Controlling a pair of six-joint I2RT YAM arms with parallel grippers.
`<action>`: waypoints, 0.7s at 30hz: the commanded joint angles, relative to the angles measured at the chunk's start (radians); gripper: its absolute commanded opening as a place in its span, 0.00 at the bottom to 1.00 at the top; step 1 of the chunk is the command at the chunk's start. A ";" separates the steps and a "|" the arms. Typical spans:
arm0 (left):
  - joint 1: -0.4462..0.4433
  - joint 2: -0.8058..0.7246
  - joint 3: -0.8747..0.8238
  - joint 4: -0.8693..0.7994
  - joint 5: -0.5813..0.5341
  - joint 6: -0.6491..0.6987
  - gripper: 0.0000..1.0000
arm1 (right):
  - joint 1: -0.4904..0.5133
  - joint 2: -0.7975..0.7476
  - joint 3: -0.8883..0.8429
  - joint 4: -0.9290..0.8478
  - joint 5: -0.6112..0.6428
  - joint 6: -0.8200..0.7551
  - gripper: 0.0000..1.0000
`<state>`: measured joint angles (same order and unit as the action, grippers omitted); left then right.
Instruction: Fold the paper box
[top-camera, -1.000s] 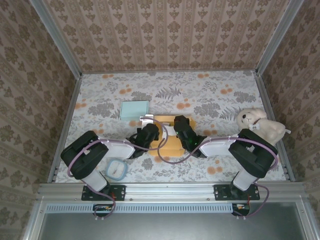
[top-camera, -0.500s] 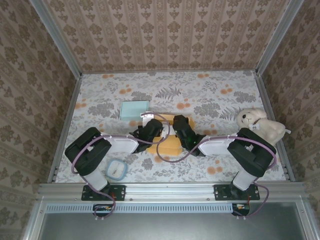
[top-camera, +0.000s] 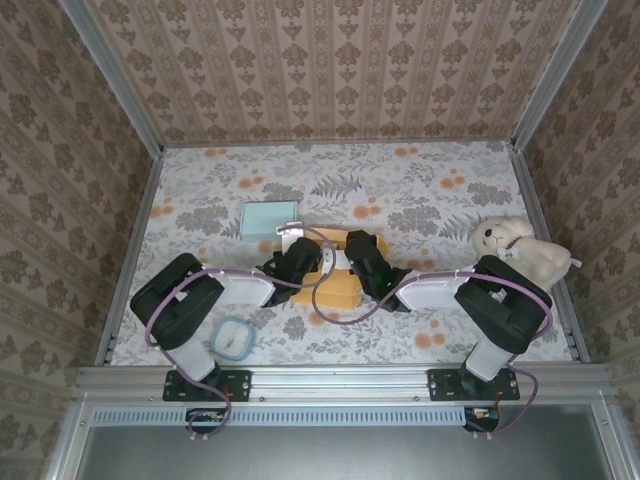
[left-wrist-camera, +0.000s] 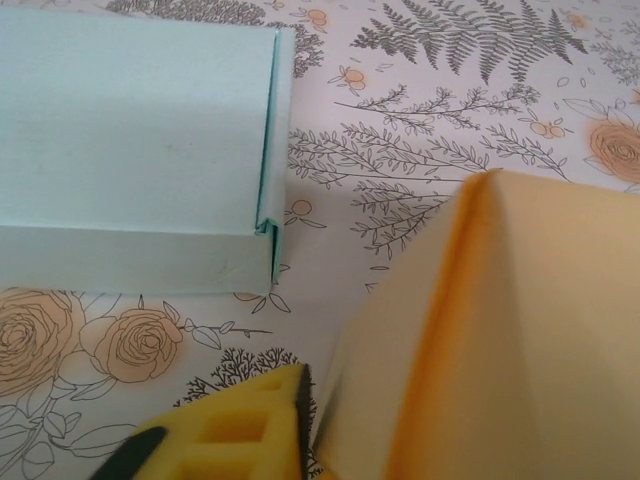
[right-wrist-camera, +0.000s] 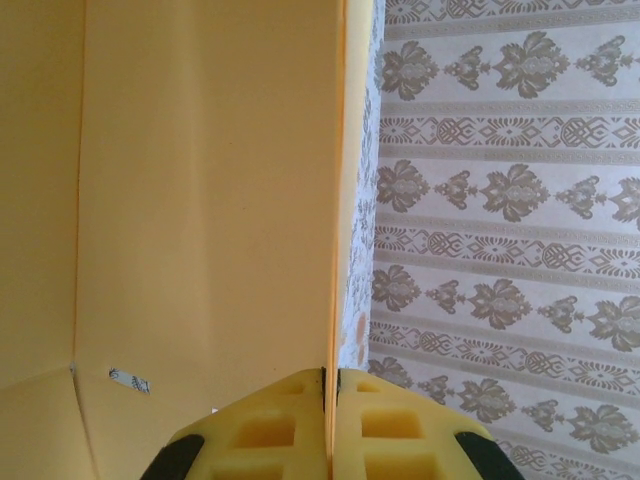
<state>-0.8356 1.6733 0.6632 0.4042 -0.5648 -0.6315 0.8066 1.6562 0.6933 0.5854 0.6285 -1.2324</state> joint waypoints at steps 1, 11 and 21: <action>0.093 0.016 -0.030 -0.084 -0.138 0.014 0.27 | -0.026 -0.016 -0.031 -0.163 0.054 0.028 0.00; 0.103 0.060 0.009 -0.038 -0.133 0.023 0.35 | -0.026 -0.016 -0.020 -0.197 0.039 0.043 0.00; 0.104 0.092 0.030 -0.049 -0.150 0.014 0.02 | -0.027 -0.007 -0.016 -0.188 0.035 0.051 0.00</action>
<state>-0.8112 1.7256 0.6968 0.4423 -0.5232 -0.5743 0.8005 1.6512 0.7143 0.5476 0.6163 -1.1995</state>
